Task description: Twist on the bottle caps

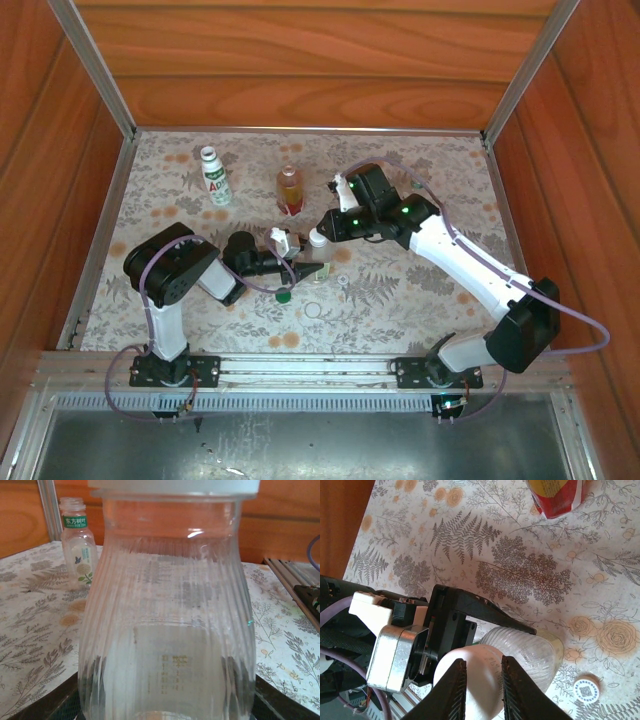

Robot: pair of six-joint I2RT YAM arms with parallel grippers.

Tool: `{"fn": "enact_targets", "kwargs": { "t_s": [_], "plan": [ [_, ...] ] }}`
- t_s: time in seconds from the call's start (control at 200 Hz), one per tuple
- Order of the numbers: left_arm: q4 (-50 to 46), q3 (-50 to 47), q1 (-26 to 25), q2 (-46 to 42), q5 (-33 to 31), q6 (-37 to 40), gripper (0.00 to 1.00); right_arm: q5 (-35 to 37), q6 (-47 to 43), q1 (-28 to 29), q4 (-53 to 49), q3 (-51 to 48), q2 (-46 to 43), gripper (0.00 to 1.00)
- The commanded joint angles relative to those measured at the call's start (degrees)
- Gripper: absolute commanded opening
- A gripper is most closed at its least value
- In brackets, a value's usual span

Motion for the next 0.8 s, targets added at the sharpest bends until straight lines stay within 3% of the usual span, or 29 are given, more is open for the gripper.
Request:
{"fn": "enact_targets", "kwargs": {
  "t_s": [0.0, 0.375, 0.545, 0.639, 0.799],
  "plan": [
    [-1.7, 0.1, 0.2, 1.3, 0.1, -1.0, 0.59, -2.8, -0.2, -0.1, -3.3, -2.2, -0.6, 0.22],
    [-1.7, 1.0, 0.2, 1.8, 0.8, -1.8, 0.59, -10.9, 3.5, 0.3, 0.0, -8.9, -7.1, 0.16],
    [-1.7, 1.0, 0.2, 1.8, 0.9, -1.7, 0.59, -5.1, 3.7, -0.2, 2.8, -10.0, -10.9, 0.18],
    [-1.7, 1.0, 0.2, 1.8, 1.0, -1.6, 0.59, -2.9, 3.5, -1.2, 4.0, -9.2, -10.6, 0.25],
    [-1.7, 0.9, 0.2, 1.9, 1.3, -1.3, 0.59, -3.7, 2.2, -3.4, 5.8, -6.1, -6.7, 0.26]
  ]
}}
